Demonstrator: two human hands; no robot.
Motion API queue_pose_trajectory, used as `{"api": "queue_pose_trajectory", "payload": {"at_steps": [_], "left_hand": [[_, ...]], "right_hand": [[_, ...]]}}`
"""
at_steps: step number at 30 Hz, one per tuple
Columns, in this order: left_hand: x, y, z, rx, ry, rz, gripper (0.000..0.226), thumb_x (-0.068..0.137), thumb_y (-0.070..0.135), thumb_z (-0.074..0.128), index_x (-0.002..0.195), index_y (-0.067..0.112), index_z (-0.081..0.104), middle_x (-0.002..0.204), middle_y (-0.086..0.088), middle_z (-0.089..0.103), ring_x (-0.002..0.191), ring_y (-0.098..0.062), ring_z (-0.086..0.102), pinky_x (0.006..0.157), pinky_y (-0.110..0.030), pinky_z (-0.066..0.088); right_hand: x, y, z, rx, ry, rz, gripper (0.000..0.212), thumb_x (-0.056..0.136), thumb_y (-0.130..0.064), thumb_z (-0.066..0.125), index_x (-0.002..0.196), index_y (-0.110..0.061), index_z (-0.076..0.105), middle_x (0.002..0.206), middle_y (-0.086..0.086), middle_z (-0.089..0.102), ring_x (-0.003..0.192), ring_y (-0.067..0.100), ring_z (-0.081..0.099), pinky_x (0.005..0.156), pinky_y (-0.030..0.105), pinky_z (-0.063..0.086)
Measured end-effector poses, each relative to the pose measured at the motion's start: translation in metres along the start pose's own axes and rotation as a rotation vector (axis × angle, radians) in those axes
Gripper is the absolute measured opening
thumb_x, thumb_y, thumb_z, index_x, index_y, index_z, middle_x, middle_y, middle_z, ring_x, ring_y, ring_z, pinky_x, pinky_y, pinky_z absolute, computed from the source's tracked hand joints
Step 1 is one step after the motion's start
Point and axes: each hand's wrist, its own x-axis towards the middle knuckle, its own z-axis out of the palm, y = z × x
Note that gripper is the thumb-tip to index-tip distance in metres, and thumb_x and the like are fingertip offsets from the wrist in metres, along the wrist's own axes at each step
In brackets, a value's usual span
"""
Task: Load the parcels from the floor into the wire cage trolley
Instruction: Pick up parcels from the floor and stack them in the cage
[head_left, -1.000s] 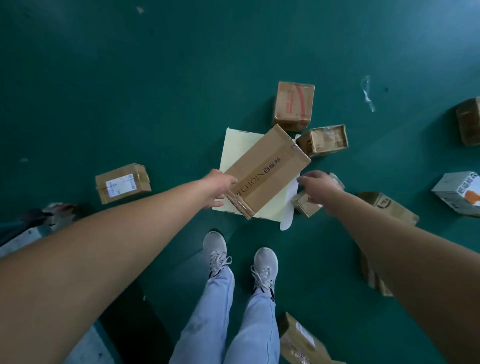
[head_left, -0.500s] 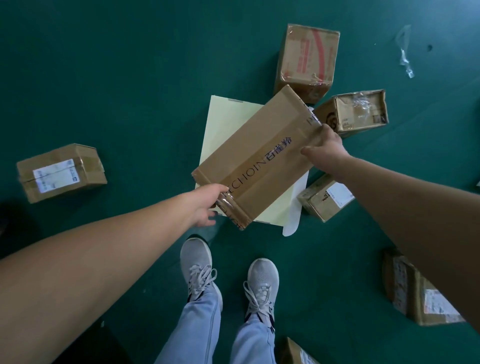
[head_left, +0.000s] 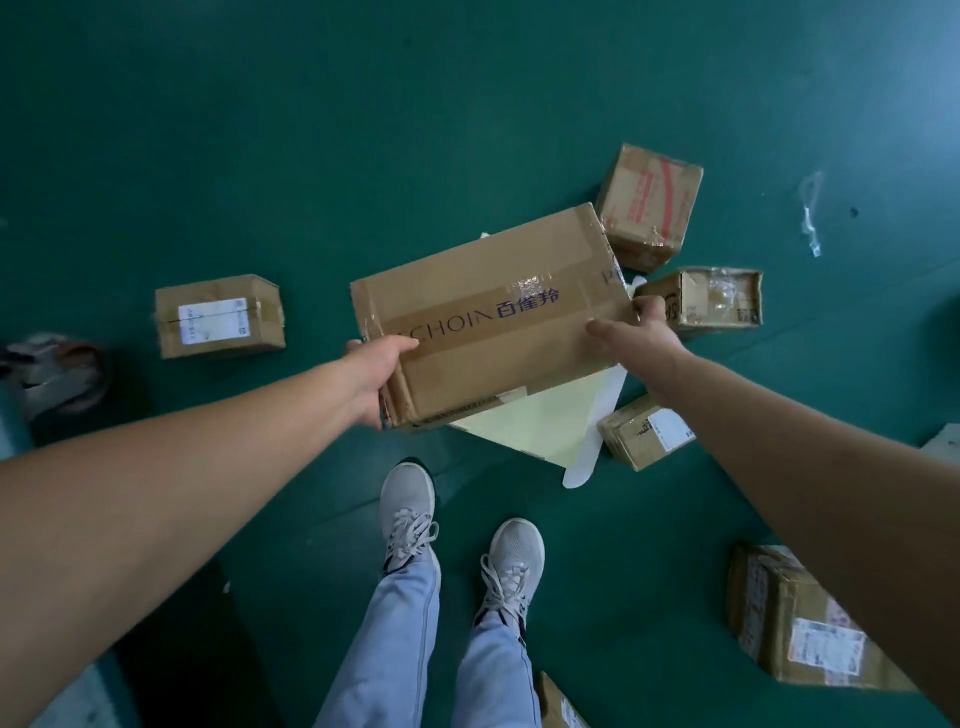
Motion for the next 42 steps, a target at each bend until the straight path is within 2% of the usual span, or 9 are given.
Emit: {"api": "queue_pose_trajectory", "payload": {"at_steps": [5,10,13,16,21,28,33,37,42], "left_hand": [[-0.12,0.01,-0.062,-0.05,0.002,0.093,0.042,0.094,0.042,0.066,0.127,0.018,0.058,0.11,-0.016,0.072,0.093,-0.033,0.072,0.065,-0.045,0.061],[-0.265,0.004,-0.134,-0.181,0.02,0.179,0.022,0.104,0.04,0.052,0.103,0.022,0.064,0.093,-0.007,0.071,0.08,-0.022,0.066,0.064,-0.035,0.049],[-0.355,-0.014,-0.186,-0.192,0.055,0.187,0.019,0.102,0.04,0.053,0.101,0.023,0.06,0.102,-0.009,0.066,0.085,-0.024,0.061,0.065,-0.039,0.044],[-0.419,-0.047,-0.232,-0.228,0.05,0.172,0.023,0.102,0.041,0.053,0.114,0.023,0.06,0.11,-0.012,0.064,0.093,-0.029,0.061,0.067,-0.044,0.046],[-0.501,-0.125,-0.327,-0.402,0.126,0.21,0.03,0.097,0.04,0.064,0.121,0.022,0.057,0.115,-0.011,0.059,0.097,-0.027,0.059,0.101,-0.057,0.051],[-0.603,-0.253,-0.441,-0.604,0.291,0.254,0.024,0.097,0.042,0.066,0.107,0.021,0.058,0.107,-0.005,0.061,0.094,-0.022,0.058,0.096,-0.057,0.053],[-0.659,-0.373,-0.524,-0.79,0.428,0.286,0.029,0.099,0.041,0.063,0.121,0.023,0.054,0.104,-0.004,0.062,0.091,-0.022,0.06,0.097,-0.062,0.051],[-0.695,-0.464,-0.576,-0.907,0.488,0.281,0.037,0.1,0.041,0.061,0.131,0.022,0.053,0.114,-0.009,0.066,0.102,-0.028,0.064,0.093,-0.057,0.054],[-0.74,-0.566,-0.626,-1.088,0.633,0.275,0.031,0.103,0.037,0.057,0.128,0.021,0.052,0.108,-0.01,0.064,0.094,-0.028,0.061,0.102,-0.059,0.05]], "right_hand": [[-0.11,-0.067,-0.001,-0.041,0.035,-0.163,0.068,0.092,-0.041,0.069,0.146,-0.026,0.031,0.131,0.0,0.053,0.106,0.023,0.057,0.082,0.034,0.047],[-0.238,-0.133,-0.006,-0.104,0.028,-0.271,0.056,0.084,-0.054,0.063,0.132,-0.029,0.047,0.115,-0.005,0.06,0.102,0.023,0.061,0.095,0.047,0.053],[-0.325,-0.171,-0.007,-0.151,-0.031,-0.35,0.056,0.089,-0.053,0.062,0.134,-0.023,0.048,0.114,-0.001,0.059,0.099,0.022,0.06,0.089,0.047,0.054],[-0.398,-0.191,0.001,-0.232,-0.085,-0.41,0.074,0.074,-0.063,0.061,0.134,-0.022,0.045,0.124,0.004,0.056,0.104,0.028,0.061,0.093,0.053,0.055],[-0.516,-0.226,0.048,-0.361,-0.215,-0.52,0.104,0.055,-0.07,0.057,0.141,-0.014,0.041,0.131,0.01,0.053,0.11,0.033,0.061,0.096,0.054,0.054],[-0.664,-0.233,0.154,-0.518,-0.35,-0.685,0.092,0.071,-0.059,0.061,0.146,-0.012,0.035,0.137,0.01,0.049,0.113,0.033,0.059,0.097,0.051,0.054],[-0.782,-0.205,0.243,-0.616,-0.493,-0.79,0.088,0.076,-0.055,0.06,0.148,-0.013,0.033,0.137,0.009,0.048,0.112,0.031,0.059,0.098,0.05,0.054],[-0.865,-0.175,0.307,-0.69,-0.598,-0.862,0.084,0.079,-0.052,0.06,0.148,-0.011,0.033,0.136,0.012,0.049,0.112,0.033,0.059,0.098,0.05,0.053],[-0.956,-0.134,0.396,-0.759,-0.768,-0.956,0.099,0.06,-0.061,0.063,0.144,-0.014,0.038,0.133,0.01,0.055,0.108,0.031,0.063,0.095,0.051,0.056]]}}
